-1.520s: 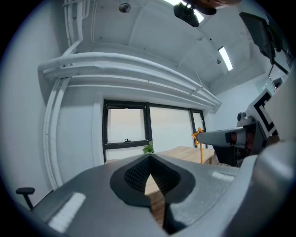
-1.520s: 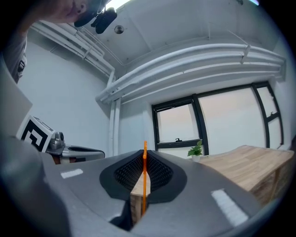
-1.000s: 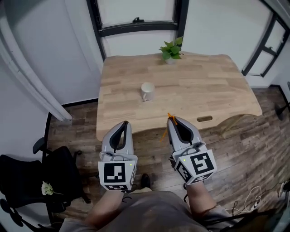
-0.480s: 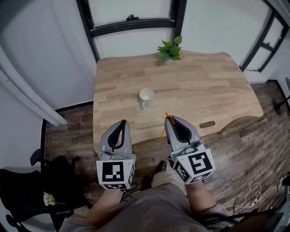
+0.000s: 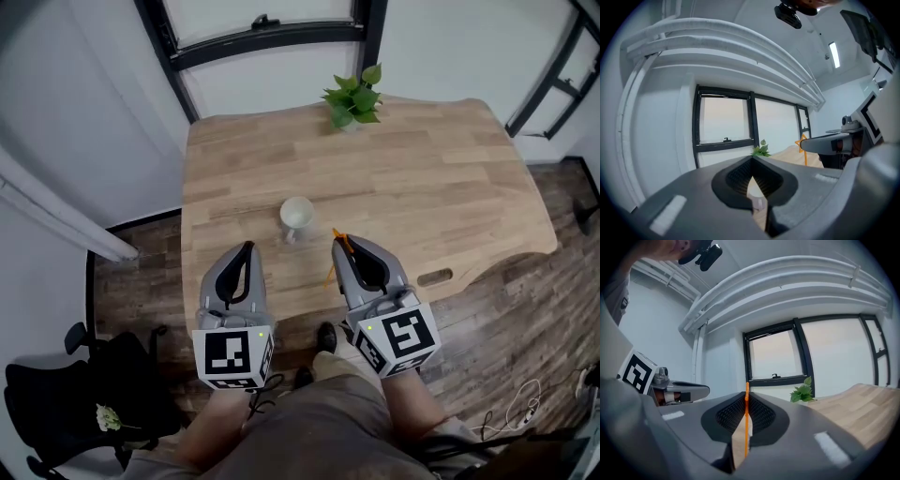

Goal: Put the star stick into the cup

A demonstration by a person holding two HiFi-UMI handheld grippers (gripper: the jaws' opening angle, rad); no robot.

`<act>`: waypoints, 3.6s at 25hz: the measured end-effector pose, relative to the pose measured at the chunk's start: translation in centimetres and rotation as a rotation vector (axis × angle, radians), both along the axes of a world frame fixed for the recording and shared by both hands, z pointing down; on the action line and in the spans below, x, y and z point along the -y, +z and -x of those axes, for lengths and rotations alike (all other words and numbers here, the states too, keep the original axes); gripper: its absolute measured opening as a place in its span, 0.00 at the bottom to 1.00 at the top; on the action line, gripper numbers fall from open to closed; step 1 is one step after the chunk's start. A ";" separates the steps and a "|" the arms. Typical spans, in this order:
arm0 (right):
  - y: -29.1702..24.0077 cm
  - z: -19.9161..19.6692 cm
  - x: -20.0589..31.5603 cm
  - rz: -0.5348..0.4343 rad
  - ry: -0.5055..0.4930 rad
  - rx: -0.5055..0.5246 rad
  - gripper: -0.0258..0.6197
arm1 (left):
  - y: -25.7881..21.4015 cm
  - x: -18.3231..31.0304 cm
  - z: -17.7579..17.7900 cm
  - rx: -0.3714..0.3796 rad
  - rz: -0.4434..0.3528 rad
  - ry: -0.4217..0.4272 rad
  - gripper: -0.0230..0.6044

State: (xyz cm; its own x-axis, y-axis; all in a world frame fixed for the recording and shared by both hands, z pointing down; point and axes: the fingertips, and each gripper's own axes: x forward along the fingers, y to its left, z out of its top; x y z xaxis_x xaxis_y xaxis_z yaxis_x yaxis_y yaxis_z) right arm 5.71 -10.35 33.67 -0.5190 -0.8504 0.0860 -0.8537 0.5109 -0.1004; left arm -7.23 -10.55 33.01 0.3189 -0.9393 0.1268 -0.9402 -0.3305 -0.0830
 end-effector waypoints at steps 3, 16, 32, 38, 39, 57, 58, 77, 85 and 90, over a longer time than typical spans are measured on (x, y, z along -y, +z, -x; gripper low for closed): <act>-0.3 -0.1 2.8 -0.003 -0.027 0.004 0.11 | -0.3 2.4 0.0 0.003 0.002 -0.030 0.04; -2.8 2.7 11.9 -0.040 -0.129 -0.011 0.11 | -2.1 9.1 3.3 -0.019 -0.035 -0.139 0.04; -4.7 6.2 18.5 -0.076 -0.173 -0.021 0.11 | -2.4 14.6 7.7 -0.046 -0.037 -0.188 0.04; -0.7 6.1 19.6 0.014 -0.164 -0.024 0.11 | -0.2 15.4 7.5 -0.040 0.020 -0.178 0.04; 0.1 6.1 19.7 0.031 -0.162 -0.024 0.11 | 0.1 15.5 7.5 -0.038 0.029 -0.176 0.04; 7.9 5.6 19.5 0.166 -0.145 -0.003 0.11 | 5.2 16.1 7.2 -0.030 0.158 -0.153 0.04; 8.0 5.5 19.6 0.168 -0.146 -0.004 0.11 | 5.3 16.2 7.2 -0.031 0.161 -0.151 0.04; 4.1 5.3 19.6 0.078 -0.152 -0.016 0.20 | 2.7 16.4 6.6 -0.035 0.089 -0.141 0.04; -2.0 5.0 18.0 -0.048 -0.159 -0.011 0.19 | -1.7 15.2 6.6 -0.040 -0.031 -0.150 0.04; -5.5 5.0 16.1 -0.134 -0.159 -0.012 0.17 | -4.4 14.1 6.5 -0.046 -0.095 -0.152 0.04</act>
State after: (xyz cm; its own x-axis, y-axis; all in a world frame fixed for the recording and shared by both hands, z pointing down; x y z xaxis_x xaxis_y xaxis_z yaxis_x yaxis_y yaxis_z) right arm 0.69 -26.45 28.17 -0.6475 -0.7619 -0.0157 -0.7618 0.6477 -0.0128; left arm -13.72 -24.61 28.56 0.1758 -0.9841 0.0238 -0.9822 -0.1769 -0.0630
